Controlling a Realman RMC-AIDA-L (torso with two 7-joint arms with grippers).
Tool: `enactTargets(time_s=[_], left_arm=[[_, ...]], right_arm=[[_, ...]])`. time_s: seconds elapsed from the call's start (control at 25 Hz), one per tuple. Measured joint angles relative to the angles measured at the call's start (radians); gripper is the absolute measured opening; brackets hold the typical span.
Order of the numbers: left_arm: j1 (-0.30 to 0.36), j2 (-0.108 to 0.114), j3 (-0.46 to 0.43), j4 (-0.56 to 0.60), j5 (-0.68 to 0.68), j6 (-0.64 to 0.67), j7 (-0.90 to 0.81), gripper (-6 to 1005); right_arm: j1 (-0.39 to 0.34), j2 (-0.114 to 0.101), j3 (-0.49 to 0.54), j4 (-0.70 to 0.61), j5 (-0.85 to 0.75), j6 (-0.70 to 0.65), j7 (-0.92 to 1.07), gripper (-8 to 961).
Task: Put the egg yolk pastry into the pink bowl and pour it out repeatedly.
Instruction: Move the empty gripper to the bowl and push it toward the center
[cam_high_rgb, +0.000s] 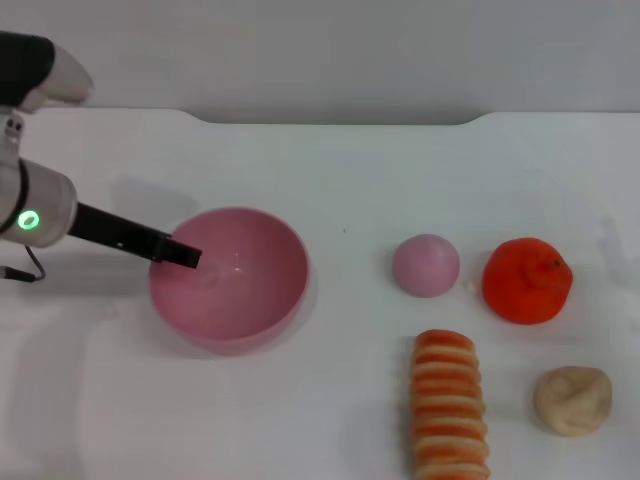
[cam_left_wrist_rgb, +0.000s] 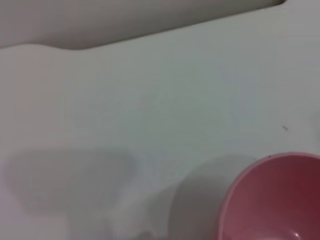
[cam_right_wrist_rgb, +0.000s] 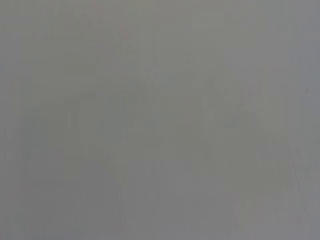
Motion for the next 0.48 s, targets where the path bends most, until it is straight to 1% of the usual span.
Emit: enactTargets(time_s=[0.12, 0.28, 0.4, 0.48], left_arm=[[0.000, 0.000, 0.029, -0.028, 0.005, -0.035, 0.000, 635], [-0.010, -0.001, 0.040, -0.062, 0.009, -0.065, -0.001, 635], [-0.017, -0.001, 0.045, -0.079, 0.010, -0.075, 0.000, 576], [-0.038, -0.002, 0.068, -0.122, 0.010, -0.086, 0.004, 537]], right_arm=[[0.000, 0.000, 0.000, -0.001, 0.000, 0.000, 0.000, 538], [0.001, -0.001, 0.000, -0.001, 0.000, 0.000, 0.000, 538], [0.000, -0.001, 0.003, 0.000, 0.000, 0.000, 0.000, 538], [-0.001, -0.001, 0.004, 0.000, 0.000, -0.001, 0.000, 537]])
